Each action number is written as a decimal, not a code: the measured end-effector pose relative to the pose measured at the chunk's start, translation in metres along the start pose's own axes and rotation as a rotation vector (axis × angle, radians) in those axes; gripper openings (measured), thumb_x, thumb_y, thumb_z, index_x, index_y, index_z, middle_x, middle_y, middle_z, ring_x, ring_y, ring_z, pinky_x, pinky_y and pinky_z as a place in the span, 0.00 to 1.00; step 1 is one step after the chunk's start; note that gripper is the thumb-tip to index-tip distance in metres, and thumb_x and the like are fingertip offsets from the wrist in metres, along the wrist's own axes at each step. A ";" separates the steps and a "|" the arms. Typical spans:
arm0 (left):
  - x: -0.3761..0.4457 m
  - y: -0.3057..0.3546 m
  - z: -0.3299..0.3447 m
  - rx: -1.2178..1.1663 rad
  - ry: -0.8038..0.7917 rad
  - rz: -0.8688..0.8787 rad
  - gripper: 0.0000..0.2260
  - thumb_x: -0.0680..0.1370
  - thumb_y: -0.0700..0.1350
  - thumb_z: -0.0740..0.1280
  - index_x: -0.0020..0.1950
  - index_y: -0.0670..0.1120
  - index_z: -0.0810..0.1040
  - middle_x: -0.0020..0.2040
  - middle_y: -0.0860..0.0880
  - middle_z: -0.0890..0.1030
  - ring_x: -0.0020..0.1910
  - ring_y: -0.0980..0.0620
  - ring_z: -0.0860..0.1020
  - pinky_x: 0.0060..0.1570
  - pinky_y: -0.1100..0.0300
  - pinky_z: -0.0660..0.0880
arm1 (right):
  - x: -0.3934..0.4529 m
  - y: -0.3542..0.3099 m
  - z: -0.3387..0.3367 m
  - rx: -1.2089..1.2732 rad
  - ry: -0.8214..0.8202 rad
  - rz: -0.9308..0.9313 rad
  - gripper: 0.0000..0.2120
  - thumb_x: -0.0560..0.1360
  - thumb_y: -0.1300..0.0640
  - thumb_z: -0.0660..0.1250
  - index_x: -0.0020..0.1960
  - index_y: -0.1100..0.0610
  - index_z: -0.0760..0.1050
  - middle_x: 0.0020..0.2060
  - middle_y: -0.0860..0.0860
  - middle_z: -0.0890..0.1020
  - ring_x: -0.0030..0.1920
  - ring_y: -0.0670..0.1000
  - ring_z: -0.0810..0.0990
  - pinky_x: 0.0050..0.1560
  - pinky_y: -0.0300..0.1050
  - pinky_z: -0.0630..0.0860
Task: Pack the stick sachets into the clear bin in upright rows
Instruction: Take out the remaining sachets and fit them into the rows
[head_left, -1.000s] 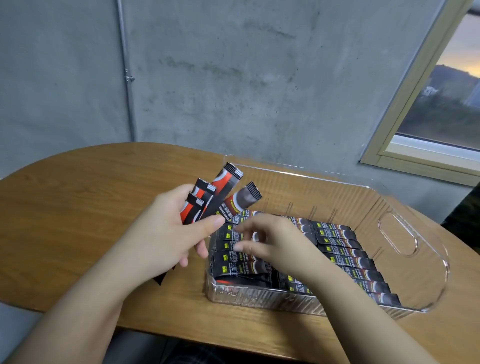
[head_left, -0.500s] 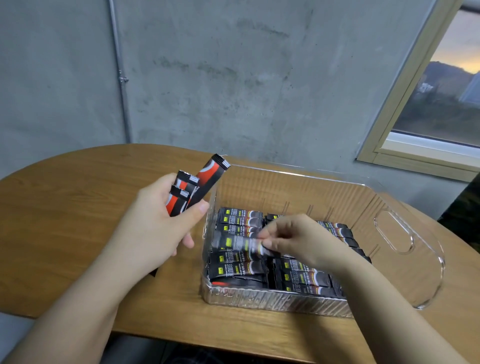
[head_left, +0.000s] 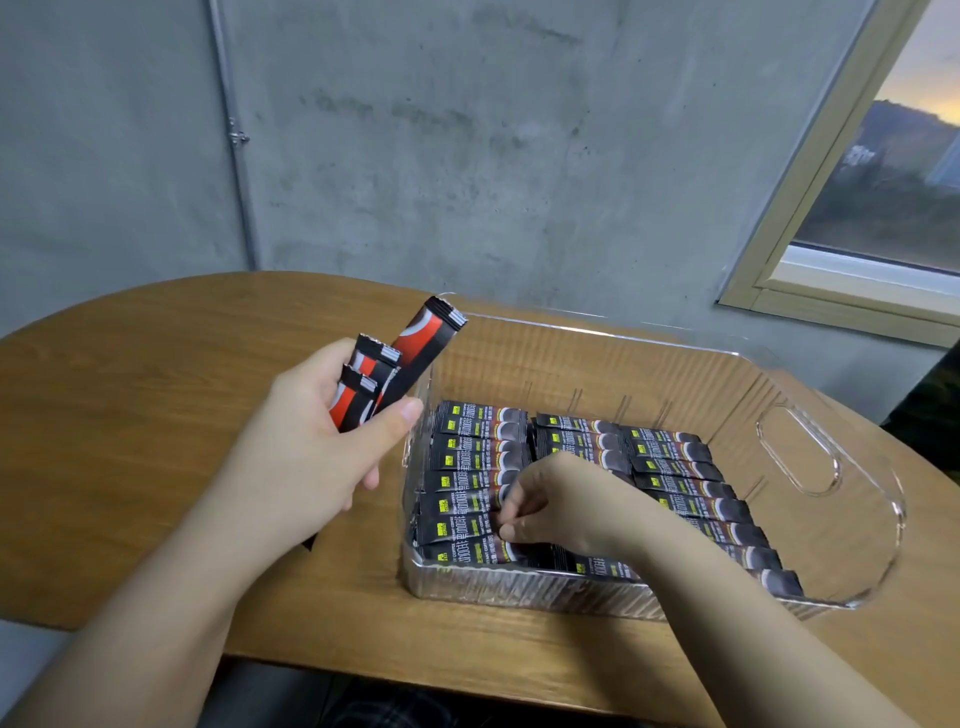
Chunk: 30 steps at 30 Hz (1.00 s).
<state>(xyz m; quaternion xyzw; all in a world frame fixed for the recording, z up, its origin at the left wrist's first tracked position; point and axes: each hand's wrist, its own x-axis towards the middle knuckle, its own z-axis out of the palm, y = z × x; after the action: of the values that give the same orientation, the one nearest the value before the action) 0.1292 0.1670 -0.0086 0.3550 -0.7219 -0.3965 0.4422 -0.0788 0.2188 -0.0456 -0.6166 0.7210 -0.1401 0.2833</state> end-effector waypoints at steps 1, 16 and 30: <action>0.000 0.000 0.000 0.000 -0.002 -0.001 0.07 0.75 0.41 0.69 0.42 0.51 0.73 0.23 0.51 0.73 0.16 0.59 0.67 0.18 0.66 0.65 | -0.001 -0.001 0.001 -0.019 0.010 0.008 0.05 0.72 0.57 0.73 0.37 0.51 0.80 0.34 0.48 0.82 0.33 0.42 0.76 0.38 0.35 0.72; -0.002 0.004 0.001 -0.013 0.008 0.006 0.07 0.75 0.42 0.69 0.41 0.51 0.73 0.23 0.52 0.73 0.17 0.59 0.68 0.18 0.66 0.66 | -0.005 -0.013 0.004 -0.197 -0.047 -0.092 0.05 0.69 0.55 0.75 0.43 0.51 0.80 0.31 0.44 0.77 0.29 0.42 0.74 0.28 0.29 0.66; -0.003 0.003 0.002 -0.021 0.004 0.026 0.08 0.75 0.41 0.69 0.40 0.51 0.72 0.23 0.51 0.73 0.17 0.59 0.68 0.18 0.66 0.66 | 0.008 -0.017 0.013 -0.300 -0.042 -0.207 0.05 0.70 0.52 0.73 0.42 0.52 0.79 0.32 0.44 0.77 0.35 0.45 0.76 0.40 0.42 0.75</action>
<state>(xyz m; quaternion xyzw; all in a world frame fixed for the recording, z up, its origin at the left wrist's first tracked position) 0.1284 0.1714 -0.0078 0.3419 -0.7214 -0.3975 0.4524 -0.0582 0.2093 -0.0487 -0.7256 0.6605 -0.0466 0.1873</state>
